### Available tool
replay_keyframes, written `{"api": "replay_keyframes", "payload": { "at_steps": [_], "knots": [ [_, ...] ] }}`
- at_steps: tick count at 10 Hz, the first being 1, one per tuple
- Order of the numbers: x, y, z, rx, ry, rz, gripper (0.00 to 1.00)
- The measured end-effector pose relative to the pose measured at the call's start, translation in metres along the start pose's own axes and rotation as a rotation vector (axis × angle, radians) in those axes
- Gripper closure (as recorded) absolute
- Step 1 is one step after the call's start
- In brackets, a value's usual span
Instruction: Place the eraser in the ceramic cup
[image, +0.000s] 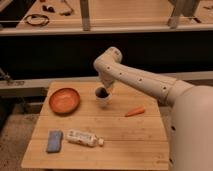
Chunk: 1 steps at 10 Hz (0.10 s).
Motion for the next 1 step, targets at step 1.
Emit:
{"api": "replay_keyframes", "payload": {
  "at_steps": [1],
  "knots": [
    [0.0, 0.0, 0.0, 0.0, 0.0, 0.0, 0.49]
  ]
}}
